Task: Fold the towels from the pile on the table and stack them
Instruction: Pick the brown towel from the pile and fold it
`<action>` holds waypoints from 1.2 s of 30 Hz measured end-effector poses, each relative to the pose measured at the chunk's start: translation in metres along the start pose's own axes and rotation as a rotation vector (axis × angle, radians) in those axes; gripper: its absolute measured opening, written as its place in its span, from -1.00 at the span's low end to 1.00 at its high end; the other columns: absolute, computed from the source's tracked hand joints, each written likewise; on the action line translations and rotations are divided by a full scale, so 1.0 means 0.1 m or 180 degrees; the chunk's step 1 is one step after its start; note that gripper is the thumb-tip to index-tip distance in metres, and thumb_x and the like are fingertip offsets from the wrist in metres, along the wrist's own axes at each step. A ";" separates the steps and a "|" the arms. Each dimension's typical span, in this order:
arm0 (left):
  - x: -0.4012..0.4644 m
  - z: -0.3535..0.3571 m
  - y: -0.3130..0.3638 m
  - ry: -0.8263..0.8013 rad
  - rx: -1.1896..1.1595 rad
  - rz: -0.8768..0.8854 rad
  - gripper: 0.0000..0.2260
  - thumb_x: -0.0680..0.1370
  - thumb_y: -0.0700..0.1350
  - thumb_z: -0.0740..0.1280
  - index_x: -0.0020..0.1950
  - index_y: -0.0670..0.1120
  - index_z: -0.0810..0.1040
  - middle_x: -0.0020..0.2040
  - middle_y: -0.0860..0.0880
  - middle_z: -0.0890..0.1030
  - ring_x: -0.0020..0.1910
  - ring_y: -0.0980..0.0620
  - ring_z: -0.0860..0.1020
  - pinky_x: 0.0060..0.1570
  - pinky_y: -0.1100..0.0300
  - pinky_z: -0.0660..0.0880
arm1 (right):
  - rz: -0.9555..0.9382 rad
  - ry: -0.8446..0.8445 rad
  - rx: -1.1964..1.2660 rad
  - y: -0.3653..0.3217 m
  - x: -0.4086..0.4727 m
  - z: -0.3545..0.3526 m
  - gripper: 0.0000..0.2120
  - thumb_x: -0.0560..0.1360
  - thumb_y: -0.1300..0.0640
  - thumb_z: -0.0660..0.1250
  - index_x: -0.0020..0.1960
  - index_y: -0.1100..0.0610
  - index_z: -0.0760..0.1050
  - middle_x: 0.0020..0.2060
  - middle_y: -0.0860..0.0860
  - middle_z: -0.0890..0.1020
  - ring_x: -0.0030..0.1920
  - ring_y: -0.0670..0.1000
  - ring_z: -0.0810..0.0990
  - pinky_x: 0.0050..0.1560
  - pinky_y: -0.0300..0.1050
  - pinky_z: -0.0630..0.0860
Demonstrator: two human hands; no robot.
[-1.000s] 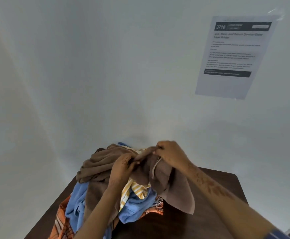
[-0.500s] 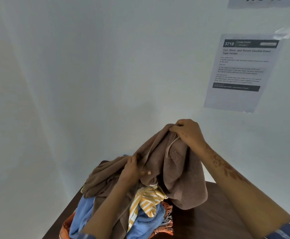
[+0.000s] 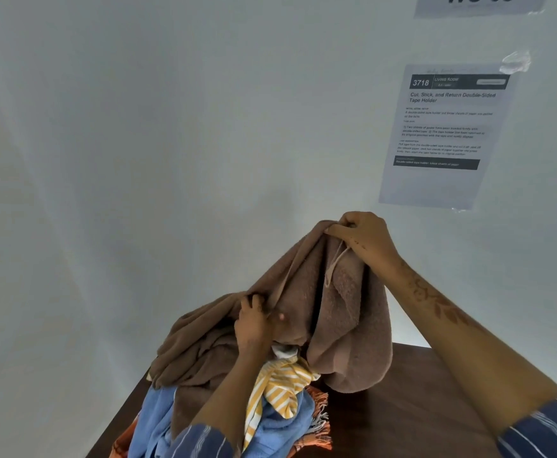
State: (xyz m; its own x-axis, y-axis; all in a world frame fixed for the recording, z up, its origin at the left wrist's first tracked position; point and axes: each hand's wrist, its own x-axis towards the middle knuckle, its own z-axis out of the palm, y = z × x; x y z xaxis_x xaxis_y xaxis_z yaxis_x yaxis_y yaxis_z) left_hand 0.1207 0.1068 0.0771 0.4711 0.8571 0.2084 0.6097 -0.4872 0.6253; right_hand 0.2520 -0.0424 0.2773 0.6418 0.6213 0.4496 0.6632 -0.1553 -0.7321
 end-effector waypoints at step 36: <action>-0.68 -0.76 -0.59 0.1063 -0.0518 -0.0787 -0.77 0.60 -0.23 0.15 0.23 -0.21 0.45 0.11 -0.17 0.55 0.04 -0.18 0.54 -0.07 0.15 0.34 | -0.0568 0.0221 0.0461 -0.25 -0.65 0.34 -0.75 0.44 0.09 0.38 -0.34 0.19 0.46 -0.50 -0.03 0.42 -0.42 -0.10 0.40 -0.32 -0.14 0.33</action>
State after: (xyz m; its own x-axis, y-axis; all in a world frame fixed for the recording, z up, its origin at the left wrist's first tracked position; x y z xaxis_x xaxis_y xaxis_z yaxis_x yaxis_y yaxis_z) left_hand 0.0043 0.0894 0.0835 0.0757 0.9646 0.2525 0.5574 -0.2509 0.7915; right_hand 0.1807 -0.0532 0.2489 0.5477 0.5738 0.6089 0.7095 0.0672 -0.7015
